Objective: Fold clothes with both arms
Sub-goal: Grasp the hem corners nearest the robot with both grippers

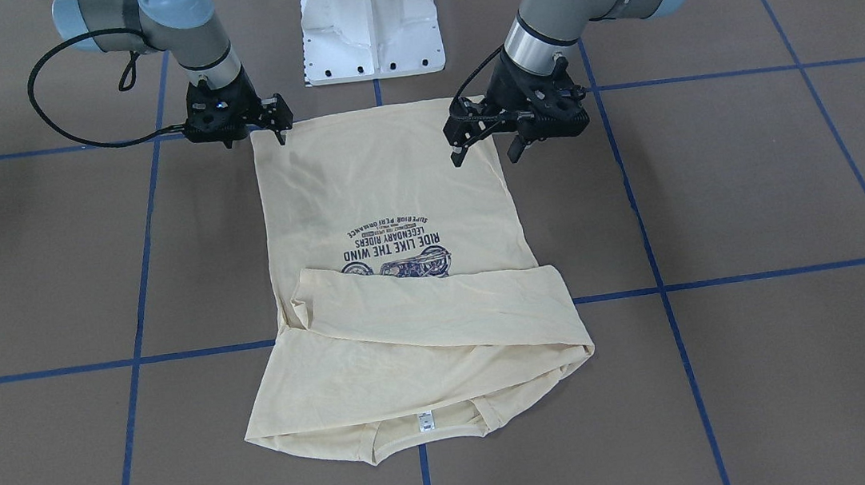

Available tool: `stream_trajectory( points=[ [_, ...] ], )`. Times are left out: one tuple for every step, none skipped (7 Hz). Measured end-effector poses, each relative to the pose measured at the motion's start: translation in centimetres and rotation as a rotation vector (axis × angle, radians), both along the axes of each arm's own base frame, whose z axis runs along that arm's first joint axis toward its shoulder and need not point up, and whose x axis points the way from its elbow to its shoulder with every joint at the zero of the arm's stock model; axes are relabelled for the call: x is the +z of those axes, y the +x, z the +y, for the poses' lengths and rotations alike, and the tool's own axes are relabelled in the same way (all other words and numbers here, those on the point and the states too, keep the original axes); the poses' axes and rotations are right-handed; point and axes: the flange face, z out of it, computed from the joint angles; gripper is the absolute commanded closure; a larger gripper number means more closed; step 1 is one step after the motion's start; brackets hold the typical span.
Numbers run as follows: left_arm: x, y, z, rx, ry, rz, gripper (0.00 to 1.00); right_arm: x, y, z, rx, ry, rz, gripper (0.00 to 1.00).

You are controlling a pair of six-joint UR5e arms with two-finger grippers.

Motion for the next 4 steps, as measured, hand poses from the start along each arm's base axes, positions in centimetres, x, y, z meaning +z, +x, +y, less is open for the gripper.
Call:
stream_trajectory(
  points=[
    [0.00,0.00,0.00,0.000,0.001,0.000,0.00,0.37,-0.35,0.28,-0.009,-0.006,0.007,0.04],
    [0.01,-0.01,-0.01,-0.001,0.001,0.000,0.00,0.62,-0.69,0.60,-0.018,-0.009,0.012,0.06],
    [-0.01,-0.02,-0.03,-0.001,0.001,0.000,0.00,0.68,-0.84,0.81,-0.025,-0.013,0.013,0.09],
    [-0.03,-0.02,-0.03,-0.001,0.001,0.000,0.00,0.64,-0.89,0.97,-0.034,-0.020,0.010,0.20]
  ],
)
